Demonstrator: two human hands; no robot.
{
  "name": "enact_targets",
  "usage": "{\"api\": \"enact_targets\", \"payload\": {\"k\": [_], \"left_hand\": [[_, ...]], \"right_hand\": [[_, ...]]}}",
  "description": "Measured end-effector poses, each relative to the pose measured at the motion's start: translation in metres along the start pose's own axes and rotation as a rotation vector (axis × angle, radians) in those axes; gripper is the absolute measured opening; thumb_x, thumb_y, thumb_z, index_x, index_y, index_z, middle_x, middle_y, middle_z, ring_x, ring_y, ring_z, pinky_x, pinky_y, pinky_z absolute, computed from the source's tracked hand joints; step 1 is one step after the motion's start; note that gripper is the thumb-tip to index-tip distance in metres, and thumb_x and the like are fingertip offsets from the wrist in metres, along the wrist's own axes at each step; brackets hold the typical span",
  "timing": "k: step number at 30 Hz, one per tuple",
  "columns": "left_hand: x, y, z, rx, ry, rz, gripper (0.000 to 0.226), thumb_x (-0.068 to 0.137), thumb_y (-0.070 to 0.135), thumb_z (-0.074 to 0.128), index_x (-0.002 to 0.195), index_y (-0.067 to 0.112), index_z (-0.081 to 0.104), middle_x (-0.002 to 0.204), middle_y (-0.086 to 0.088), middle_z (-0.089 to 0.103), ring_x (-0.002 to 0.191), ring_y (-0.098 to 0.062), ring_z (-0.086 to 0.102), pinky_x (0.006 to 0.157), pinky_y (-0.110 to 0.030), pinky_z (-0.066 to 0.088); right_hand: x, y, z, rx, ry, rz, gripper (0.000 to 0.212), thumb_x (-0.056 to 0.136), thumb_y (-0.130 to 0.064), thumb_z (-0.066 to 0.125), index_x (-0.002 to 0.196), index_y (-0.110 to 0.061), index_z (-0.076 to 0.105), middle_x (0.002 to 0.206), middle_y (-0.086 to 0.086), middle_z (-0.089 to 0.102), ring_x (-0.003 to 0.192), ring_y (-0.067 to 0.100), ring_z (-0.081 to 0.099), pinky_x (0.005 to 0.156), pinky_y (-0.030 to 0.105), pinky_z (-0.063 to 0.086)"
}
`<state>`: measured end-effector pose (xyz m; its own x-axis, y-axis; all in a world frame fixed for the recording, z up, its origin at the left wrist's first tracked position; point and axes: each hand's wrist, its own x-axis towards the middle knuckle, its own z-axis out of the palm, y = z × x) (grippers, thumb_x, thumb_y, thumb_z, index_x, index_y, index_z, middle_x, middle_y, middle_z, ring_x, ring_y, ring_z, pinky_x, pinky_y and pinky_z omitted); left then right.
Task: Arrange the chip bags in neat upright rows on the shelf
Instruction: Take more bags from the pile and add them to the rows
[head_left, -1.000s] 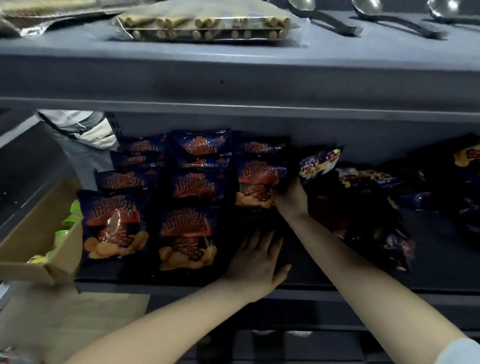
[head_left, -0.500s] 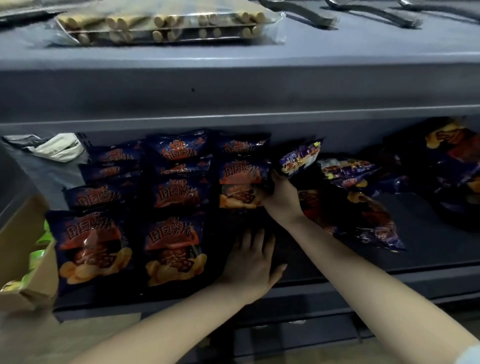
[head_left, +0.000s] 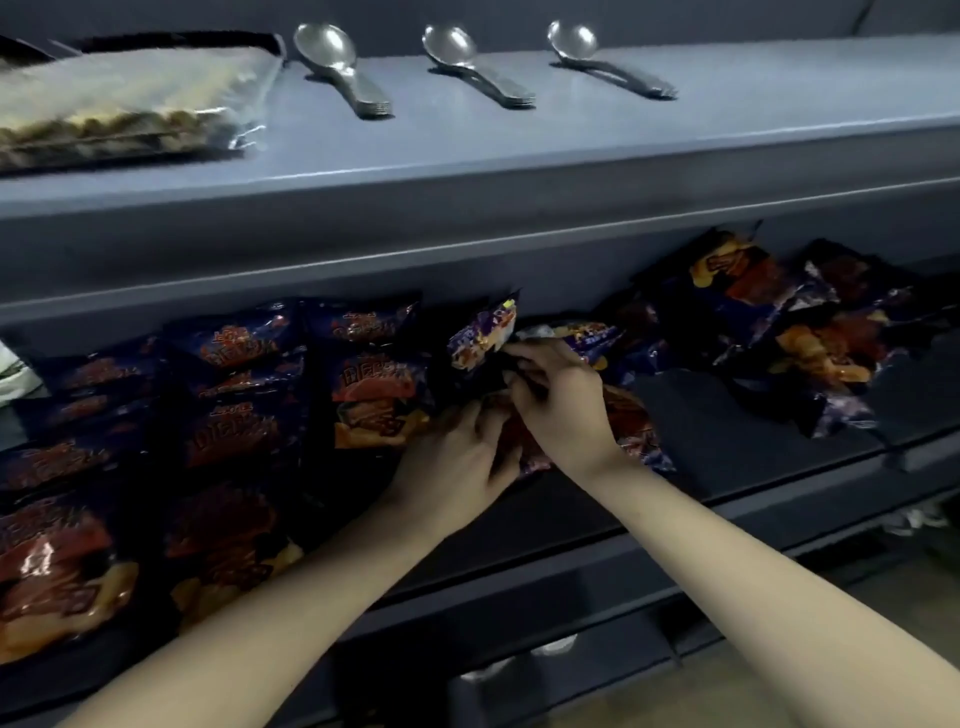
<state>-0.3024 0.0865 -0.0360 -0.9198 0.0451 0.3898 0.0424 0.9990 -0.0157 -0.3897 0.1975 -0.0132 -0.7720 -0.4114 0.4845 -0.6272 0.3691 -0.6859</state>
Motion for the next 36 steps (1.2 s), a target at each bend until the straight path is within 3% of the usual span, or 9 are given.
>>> {"api": "enact_targets", "payload": {"k": [4,7,10,15,20,28,36], "left_hand": [[0.023,0.032,0.009,0.002,-0.051,0.093,0.058,0.076,0.045,0.064,0.117,0.006,0.056,0.120,-0.013,0.056,0.104,-0.031,0.055,0.078,-0.038,0.051],[0.032,0.058,0.024,0.039,-0.138,0.131,0.065,0.076,0.050,0.064,0.127,0.012,0.050,0.140,-0.012,0.041,0.121,-0.034,0.043,0.090,-0.043,0.045],[0.038,0.081,0.046,0.009,-0.217,0.125,0.070,0.083,0.046,0.058,0.142,0.022,0.028,0.151,-0.006,0.022,0.135,-0.035,0.022,0.099,-0.043,0.038],[0.048,0.105,0.064,-0.022,-0.244,0.081,0.071,0.086,0.033,0.061,0.144,0.023,0.022,0.149,-0.003,0.024,0.134,-0.032,0.026,0.099,-0.039,0.039],[0.055,0.122,0.071,-0.012,-0.236,0.030,0.068,0.089,0.030,0.057,0.146,0.021,0.022,0.147,-0.008,0.026,0.131,-0.032,0.033,0.094,-0.036,0.044],[0.056,0.133,0.075,-0.045,-0.274,-0.055,0.068,0.090,0.024,0.057,0.147,0.016,0.022,0.150,-0.013,0.019,0.137,-0.033,0.024,0.098,-0.036,0.045],[0.051,0.143,0.076,0.014,-0.341,-0.104,0.062,0.092,0.022,0.052,0.146,0.019,0.021,0.151,-0.010,0.015,0.136,-0.031,0.024,0.093,-0.031,0.048]], "right_hand": [[-0.008,0.034,-0.037,-0.134,-0.119,0.042,0.030,0.092,-0.009,0.054,0.120,-0.009,0.062,0.134,0.009,0.050,0.122,0.021,0.050,0.104,0.026,0.038],[-0.021,0.064,-0.062,-0.255,-0.273,0.166,0.037,0.098,-0.022,0.042,0.134,-0.020,0.051,0.147,0.004,0.035,0.133,0.023,0.036,0.111,0.037,0.030],[-0.035,0.090,-0.086,-0.321,-0.380,0.256,0.044,0.098,-0.035,0.035,0.141,-0.033,0.037,0.153,-0.002,0.025,0.139,0.024,0.025,0.112,0.045,0.025],[-0.055,0.117,-0.109,-0.393,-0.563,0.285,0.059,0.096,-0.045,0.037,0.148,-0.038,0.013,0.159,-0.007,0.003,0.145,0.022,0.006,0.115,0.050,0.016],[-0.074,0.131,-0.110,-0.502,-0.558,0.257,0.078,0.091,-0.051,0.045,0.146,-0.042,-0.009,0.158,-0.007,-0.014,0.145,0.022,-0.015,0.116,0.051,0.001],[-0.077,0.150,-0.101,-0.563,-0.505,0.125,0.074,0.094,-0.050,0.039,0.149,-0.034,-0.007,0.159,0.004,-0.005,0.146,0.025,-0.005,0.118,0.043,0.010],[-0.088,0.152,-0.096,-0.539,-0.502,0.141,0.071,0.095,-0.044,0.042,0.150,-0.031,-0.001,0.159,0.003,-0.002,0.146,0.026,-0.004,0.116,0.040,0.014]]}}
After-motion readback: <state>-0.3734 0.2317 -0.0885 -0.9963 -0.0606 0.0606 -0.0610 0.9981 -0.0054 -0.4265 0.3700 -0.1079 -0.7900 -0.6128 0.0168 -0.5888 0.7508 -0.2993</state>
